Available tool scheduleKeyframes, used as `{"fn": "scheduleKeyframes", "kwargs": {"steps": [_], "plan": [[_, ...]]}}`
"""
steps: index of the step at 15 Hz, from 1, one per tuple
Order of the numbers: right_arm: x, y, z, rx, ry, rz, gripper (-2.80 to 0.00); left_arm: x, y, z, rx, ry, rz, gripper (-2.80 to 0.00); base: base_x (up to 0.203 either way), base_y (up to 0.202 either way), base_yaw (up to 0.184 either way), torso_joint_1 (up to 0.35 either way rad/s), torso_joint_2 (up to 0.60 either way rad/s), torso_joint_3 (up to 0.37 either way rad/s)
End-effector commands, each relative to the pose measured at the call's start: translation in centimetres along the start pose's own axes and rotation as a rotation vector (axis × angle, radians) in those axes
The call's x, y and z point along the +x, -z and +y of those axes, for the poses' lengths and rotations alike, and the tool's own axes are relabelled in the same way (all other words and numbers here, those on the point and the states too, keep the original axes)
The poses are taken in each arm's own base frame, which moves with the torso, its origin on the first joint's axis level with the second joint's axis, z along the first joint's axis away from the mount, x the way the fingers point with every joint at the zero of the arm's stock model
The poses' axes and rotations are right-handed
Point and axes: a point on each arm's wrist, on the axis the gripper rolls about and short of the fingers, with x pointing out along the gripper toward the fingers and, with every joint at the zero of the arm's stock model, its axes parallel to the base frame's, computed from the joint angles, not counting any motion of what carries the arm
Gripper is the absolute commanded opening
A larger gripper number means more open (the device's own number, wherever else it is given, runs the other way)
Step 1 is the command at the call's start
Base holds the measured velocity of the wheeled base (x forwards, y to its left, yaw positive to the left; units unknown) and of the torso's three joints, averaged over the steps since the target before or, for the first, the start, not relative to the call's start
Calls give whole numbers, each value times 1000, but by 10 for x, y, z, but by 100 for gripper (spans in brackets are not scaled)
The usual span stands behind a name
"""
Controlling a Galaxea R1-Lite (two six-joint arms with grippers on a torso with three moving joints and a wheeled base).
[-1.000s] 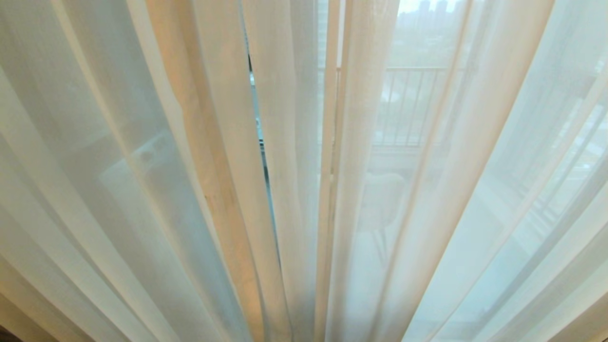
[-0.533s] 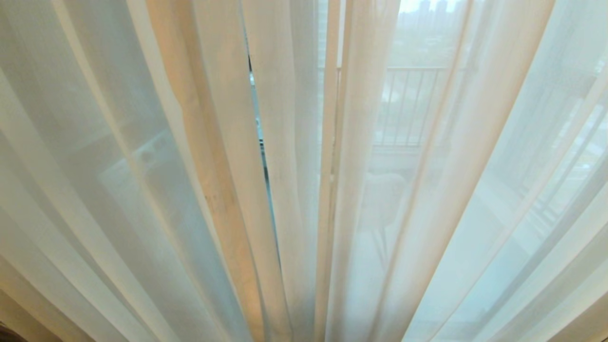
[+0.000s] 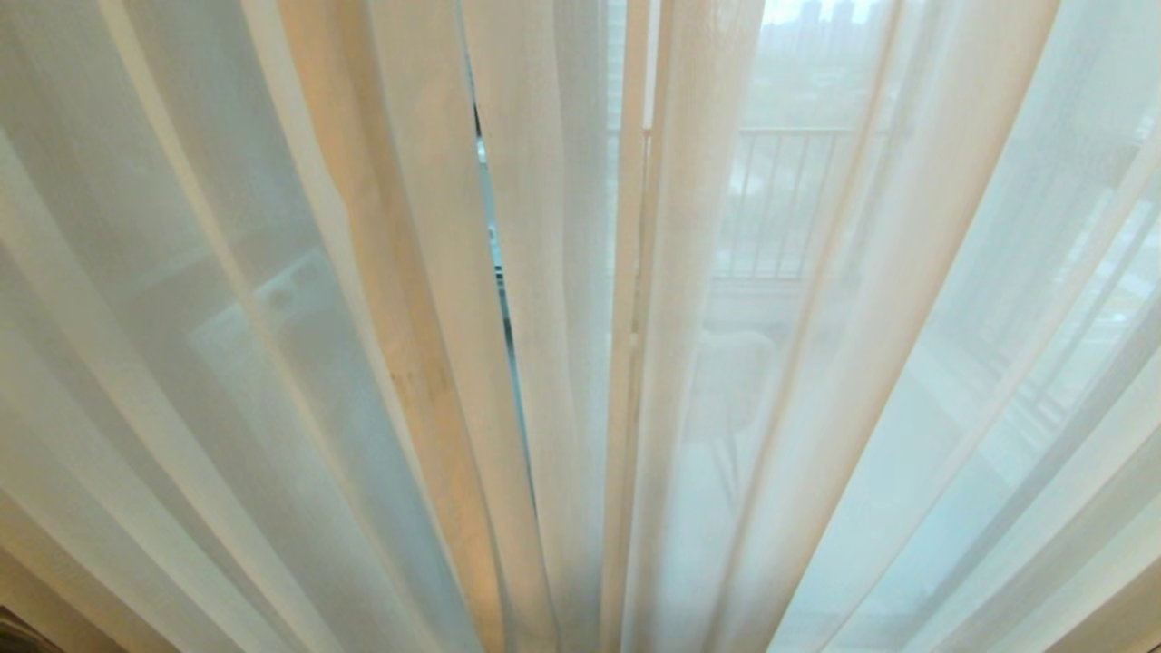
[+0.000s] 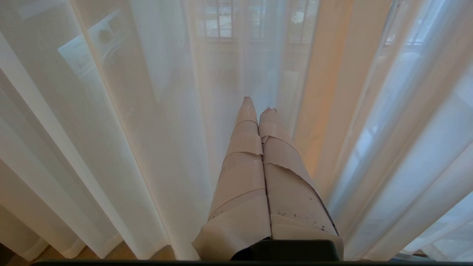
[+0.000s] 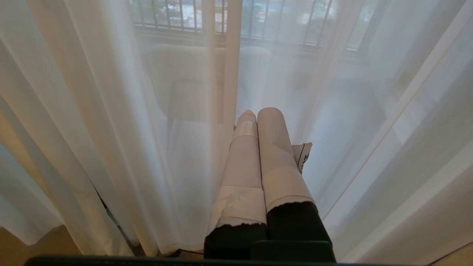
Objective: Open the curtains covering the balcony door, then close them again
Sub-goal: Close the outer curtains on both sides
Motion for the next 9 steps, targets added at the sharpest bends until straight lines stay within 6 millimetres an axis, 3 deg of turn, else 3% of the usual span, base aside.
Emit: {"fn": "scheduleKeyframes", "kwargs": {"steps": [1, 9], "plan": [[0, 0, 0, -1, -1, 2, -280, 0, 0, 0, -1, 0, -2, -280, 0, 0, 0, 0, 0, 0], [0, 0, 0, -1, -1, 0, -280, 0, 0, 0, -1, 0, -2, -280, 0, 0, 0, 0, 0, 0]]}}
